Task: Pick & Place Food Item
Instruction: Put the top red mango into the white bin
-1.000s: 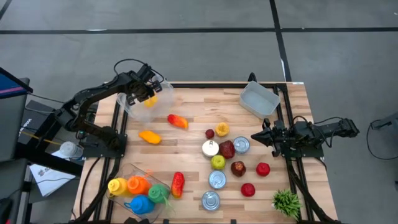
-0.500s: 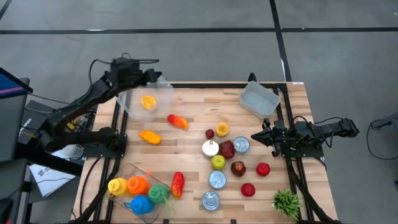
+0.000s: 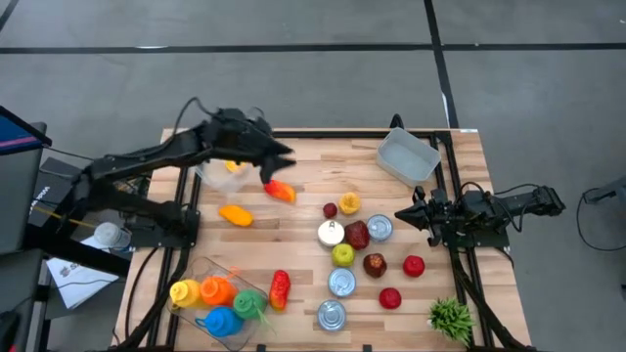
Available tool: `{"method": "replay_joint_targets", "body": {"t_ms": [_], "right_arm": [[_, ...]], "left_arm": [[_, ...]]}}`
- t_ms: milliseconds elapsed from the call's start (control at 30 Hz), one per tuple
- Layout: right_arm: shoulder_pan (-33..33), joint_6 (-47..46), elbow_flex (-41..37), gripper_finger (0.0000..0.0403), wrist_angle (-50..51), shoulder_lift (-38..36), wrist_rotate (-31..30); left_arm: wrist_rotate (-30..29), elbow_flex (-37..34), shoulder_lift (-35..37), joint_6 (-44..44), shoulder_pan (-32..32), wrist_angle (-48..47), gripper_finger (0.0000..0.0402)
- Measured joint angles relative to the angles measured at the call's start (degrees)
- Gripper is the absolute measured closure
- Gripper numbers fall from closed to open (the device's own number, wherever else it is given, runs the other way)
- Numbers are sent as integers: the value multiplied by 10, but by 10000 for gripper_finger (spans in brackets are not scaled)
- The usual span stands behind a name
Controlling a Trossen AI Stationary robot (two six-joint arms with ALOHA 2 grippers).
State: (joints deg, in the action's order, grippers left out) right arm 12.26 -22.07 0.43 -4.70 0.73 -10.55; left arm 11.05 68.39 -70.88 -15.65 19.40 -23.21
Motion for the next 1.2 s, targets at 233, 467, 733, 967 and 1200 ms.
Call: {"method": "replay_joint_targets", "body": {"t_ms": [233, 467, 733, 967, 1200], "right_arm": [[0, 0, 0, 393, 0, 0, 0], [0, 0, 0, 393, 0, 0, 0], [0, 0, 0, 393, 0, 0, 0], [0, 0, 0, 393, 0, 0, 0], [0, 0, 0, 393, 0, 0, 0]], "left_arm": [[0, 27, -83, 170, -31, -133, 124], [-18, 27, -169, 272, -30, -164, 78], [-89, 27, -266, 330, -29, -191, 82], [-127, 27, -329, 330, -29, -214, 80], [-162, 24, -361, 331, -29, -205, 80]]}}
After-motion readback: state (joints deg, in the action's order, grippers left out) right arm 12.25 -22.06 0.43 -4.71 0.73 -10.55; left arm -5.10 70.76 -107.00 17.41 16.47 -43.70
